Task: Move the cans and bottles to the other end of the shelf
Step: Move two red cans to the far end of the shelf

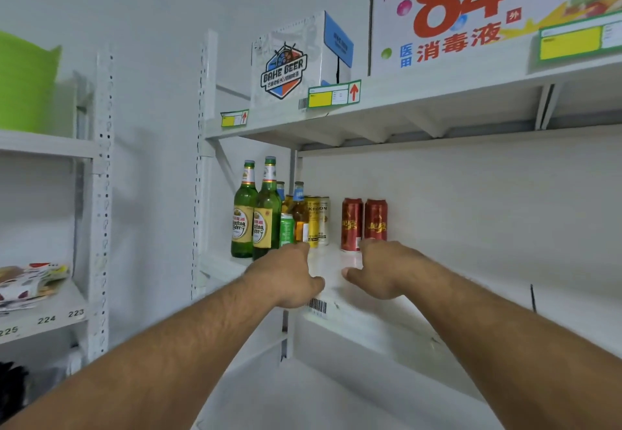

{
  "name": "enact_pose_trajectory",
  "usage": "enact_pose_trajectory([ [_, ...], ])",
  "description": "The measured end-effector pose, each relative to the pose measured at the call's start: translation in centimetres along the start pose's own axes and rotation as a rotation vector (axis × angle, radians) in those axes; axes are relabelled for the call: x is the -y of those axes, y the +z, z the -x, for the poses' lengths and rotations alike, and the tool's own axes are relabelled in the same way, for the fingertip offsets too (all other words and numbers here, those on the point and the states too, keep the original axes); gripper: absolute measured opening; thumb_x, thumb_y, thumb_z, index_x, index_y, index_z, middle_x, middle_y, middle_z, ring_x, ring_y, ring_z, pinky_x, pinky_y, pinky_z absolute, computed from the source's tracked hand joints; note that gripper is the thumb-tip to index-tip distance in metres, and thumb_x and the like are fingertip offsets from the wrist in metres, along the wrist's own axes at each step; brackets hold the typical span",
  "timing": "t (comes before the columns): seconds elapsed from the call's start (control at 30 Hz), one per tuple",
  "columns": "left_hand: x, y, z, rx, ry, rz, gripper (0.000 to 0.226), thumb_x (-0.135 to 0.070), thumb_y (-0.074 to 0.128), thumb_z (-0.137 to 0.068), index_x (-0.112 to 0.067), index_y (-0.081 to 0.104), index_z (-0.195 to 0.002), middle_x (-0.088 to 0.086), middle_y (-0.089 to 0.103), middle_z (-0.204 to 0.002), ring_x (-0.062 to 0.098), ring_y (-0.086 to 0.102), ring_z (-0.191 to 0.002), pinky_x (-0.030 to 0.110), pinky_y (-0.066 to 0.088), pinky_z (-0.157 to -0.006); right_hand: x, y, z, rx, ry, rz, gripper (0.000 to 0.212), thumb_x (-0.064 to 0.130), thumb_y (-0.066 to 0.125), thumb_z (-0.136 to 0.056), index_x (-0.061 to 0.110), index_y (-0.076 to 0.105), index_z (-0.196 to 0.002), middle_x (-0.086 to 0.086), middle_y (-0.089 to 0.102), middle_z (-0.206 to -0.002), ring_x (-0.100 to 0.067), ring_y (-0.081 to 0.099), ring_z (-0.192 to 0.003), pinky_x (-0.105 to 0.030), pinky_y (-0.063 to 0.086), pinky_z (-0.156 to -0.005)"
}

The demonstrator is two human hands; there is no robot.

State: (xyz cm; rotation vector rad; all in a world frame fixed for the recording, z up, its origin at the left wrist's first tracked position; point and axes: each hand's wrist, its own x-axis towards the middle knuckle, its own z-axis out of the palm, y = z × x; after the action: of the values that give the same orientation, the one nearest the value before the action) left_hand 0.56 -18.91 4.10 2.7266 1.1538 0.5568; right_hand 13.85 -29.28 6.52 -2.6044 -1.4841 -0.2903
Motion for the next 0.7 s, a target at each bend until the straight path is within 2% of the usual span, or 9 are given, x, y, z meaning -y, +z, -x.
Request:
enact_pose_trajectory([
  [0.17,-0.9,0.9,-4.4,-0.003,0.029,0.012,0.079,-0.053,0.06,-0.094,-0.024,0.029,-0.161,-0.001,0.044,-0.158,0.023,0.05,-0.138,0.042,0.048,-0.109,-1.8,0.2,-3.7,-0.024,0.017,0.001,0.06,0.058,0.048,-0.097,0.018,0.047,-0.142,-0.004,0.06,-0.127,-0.025,0.059,-0.11,-0.04,0.052,-0.093],
  [0.33,-2.1,1.7,-7.7,-0.002,0.073,0.037,0.08,-0.052,0.06,-0.096,-0.021,0.026,-0.162,0.002,0.037,-0.163,0.025,0.044,-0.144,0.04,0.044,-0.113,-3.6,0.7,-5.9,-0.023,0.06,0.013,0.062,0.059,0.05,-0.094,0.019,0.045,-0.141,-0.003,0.058,-0.132,-0.026,0.058,-0.113,-0.041,0.051,-0.094],
  [0.43,-2.7,2.3,-9.7,-0.003,0.095,0.07,0.075,-0.05,0.061,-0.096,-0.02,0.032,-0.159,0.003,0.044,-0.158,0.025,0.049,-0.139,0.04,0.047,-0.11,-4.6,1.1,-7.3,-0.034,0.064,0.01,0.059,0.058,0.049,-0.088,0.026,0.05,-0.138,-0.001,0.06,-0.131,-0.026,0.06,-0.111,-0.042,0.052,-0.094],
  [0.53,-3.0,3.0,-11.4,0.012,0.121,0.107,0.069,-0.045,0.062,-0.097,-0.02,0.037,-0.156,0.001,0.048,-0.154,0.024,0.052,-0.135,0.034,0.046,-0.105,-5.4,1.0,-8.6,-0.029,0.096,0.014,0.052,0.052,0.05,-0.093,0.021,0.051,-0.135,-0.003,0.061,-0.129,-0.026,0.06,-0.111,-0.037,0.051,-0.091],
  [0.7,-2.7,3.9,-15.6,0.027,0.131,0.149,0.067,-0.042,0.062,-0.098,-0.018,0.038,-0.155,0.003,0.051,-0.151,0.024,0.054,-0.133,0.033,0.046,-0.1,-6.0,1.2,-11.7,-0.044,0.139,0.011,0.043,0.046,0.05,-0.099,0.016,0.051,-0.129,-0.001,0.055,-0.105,-0.022,0.056,-0.095,-0.032,0.044,-0.076],
])
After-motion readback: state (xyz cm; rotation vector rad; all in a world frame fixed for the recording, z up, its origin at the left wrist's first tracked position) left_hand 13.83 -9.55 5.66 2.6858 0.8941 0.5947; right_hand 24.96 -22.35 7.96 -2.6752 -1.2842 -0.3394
